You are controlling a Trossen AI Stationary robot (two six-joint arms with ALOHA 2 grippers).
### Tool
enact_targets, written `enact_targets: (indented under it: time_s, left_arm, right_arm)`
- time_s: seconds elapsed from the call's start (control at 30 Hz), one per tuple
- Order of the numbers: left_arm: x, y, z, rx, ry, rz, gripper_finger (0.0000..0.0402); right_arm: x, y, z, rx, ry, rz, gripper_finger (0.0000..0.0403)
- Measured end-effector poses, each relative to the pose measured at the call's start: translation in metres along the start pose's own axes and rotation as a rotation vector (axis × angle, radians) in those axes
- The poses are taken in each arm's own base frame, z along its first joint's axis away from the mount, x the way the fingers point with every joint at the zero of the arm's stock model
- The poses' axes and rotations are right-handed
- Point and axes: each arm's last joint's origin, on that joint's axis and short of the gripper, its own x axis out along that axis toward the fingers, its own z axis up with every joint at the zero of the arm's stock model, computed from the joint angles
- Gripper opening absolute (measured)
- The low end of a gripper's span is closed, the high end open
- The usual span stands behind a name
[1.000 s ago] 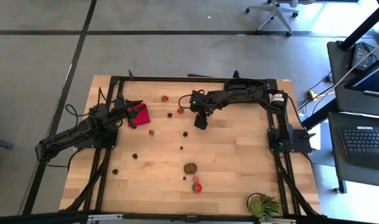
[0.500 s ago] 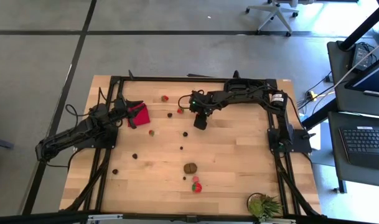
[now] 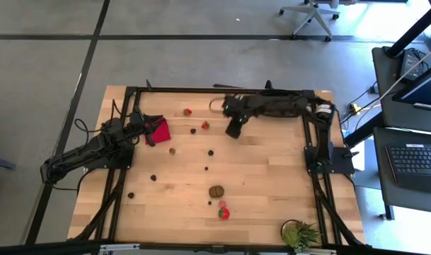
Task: Pick and placing Produce into tupperware
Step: Put the red cherry into the black bin
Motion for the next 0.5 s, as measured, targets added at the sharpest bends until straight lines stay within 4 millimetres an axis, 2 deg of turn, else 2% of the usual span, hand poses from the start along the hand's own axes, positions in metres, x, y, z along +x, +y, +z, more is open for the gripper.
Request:
enact_targets:
  time_s: [0.27,0.5]
  left_arm:
    - [0.000,0.000,0.000,-0.002,0.000,-0.001,0.0059]
    - [0.000,0.000,0.000,-0.003,0.000,-0.001,0.0050]
  right_arm:
    - [-0.048,-0.068,-0.016,0.256,0.058,-0.045,0.0119]
    - [-0.060,-0.123,-0.031,0.456,0.064,-0.086,0.0119]
